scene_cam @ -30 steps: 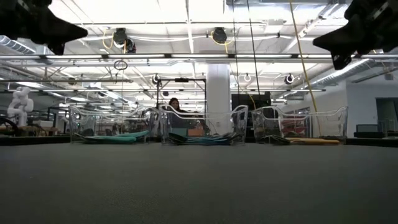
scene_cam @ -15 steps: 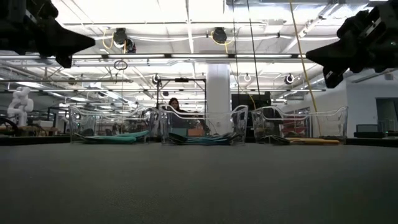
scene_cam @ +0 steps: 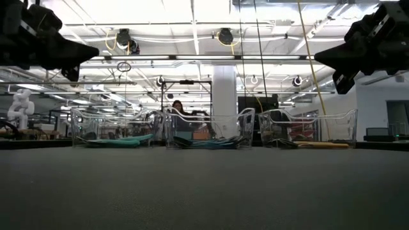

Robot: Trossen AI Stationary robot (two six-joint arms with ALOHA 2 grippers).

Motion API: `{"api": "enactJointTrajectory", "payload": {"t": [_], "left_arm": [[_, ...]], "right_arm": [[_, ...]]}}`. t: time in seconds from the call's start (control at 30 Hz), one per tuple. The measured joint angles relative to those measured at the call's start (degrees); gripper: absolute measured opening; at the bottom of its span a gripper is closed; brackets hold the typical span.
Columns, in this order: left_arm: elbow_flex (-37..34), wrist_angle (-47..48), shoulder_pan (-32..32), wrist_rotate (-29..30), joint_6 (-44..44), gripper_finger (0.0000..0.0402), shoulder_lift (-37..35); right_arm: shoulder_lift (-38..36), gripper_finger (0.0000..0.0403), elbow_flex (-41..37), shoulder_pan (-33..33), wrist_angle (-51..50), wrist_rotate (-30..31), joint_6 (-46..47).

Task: Sort silverware by color (type)
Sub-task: Return to Home Position

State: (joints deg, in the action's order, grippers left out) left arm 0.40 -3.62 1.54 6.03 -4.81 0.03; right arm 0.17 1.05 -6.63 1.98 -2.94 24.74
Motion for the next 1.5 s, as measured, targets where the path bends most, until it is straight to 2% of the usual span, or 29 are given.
{"api": "enactJointTrajectory", "payload": {"t": [0.2,1.5], "left_arm": [[0.0,2.04,0.0,-3.79,-0.76,0.0002,0.02],[-0.09,2.02,0.0,-2.74,-0.76,0.0002,0.11]], "right_arm": [[0.01,0.0013,-0.06,0.0,-0.07,-0.04,-0.06],[0.01,0.0013,-0.16,0.0,-0.07,-0.11,-0.33]]}}
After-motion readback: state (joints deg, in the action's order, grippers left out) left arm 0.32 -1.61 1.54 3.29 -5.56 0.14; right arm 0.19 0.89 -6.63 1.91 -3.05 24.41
